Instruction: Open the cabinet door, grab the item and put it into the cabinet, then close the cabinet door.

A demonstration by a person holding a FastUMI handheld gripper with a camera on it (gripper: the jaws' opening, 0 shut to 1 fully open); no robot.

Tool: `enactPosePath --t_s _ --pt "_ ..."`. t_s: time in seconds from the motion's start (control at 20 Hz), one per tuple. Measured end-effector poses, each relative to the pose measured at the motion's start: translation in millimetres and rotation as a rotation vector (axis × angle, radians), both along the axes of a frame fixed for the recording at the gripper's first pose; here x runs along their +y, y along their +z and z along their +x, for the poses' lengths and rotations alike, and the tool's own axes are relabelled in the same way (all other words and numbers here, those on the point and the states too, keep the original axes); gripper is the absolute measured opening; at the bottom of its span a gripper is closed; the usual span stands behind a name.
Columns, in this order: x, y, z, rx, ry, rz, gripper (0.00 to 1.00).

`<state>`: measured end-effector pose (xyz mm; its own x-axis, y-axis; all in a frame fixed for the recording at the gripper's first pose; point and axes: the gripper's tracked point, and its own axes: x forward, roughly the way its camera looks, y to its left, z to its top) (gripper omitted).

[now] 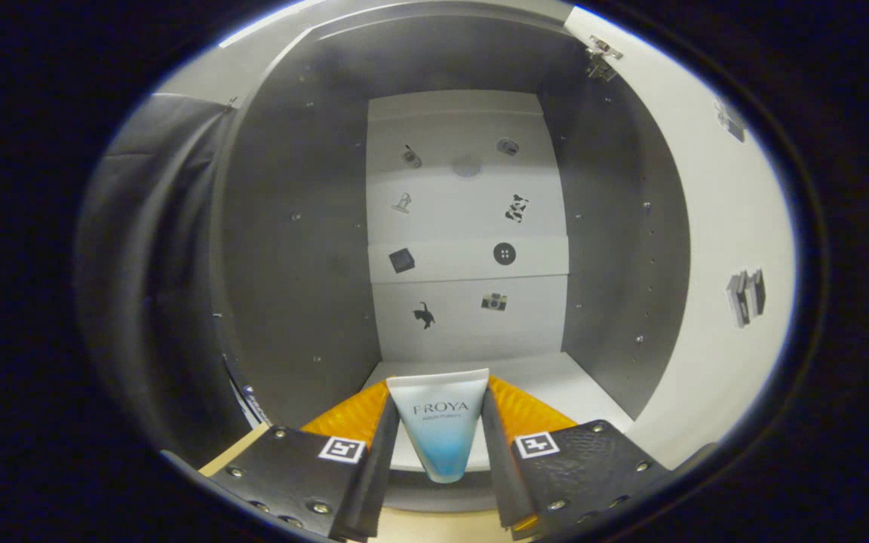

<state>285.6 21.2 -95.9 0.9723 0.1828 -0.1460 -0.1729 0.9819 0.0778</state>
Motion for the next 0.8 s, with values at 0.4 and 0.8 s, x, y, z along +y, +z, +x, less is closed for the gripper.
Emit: enactPosePath --t_s 0.4,0.8 --pt "-17.8 -21.1 57.9 0.020 -0.048 -0.042 0.58" --pt "-19.7 -38.5 66.8 0.040 -0.064 -0.078 0.58"
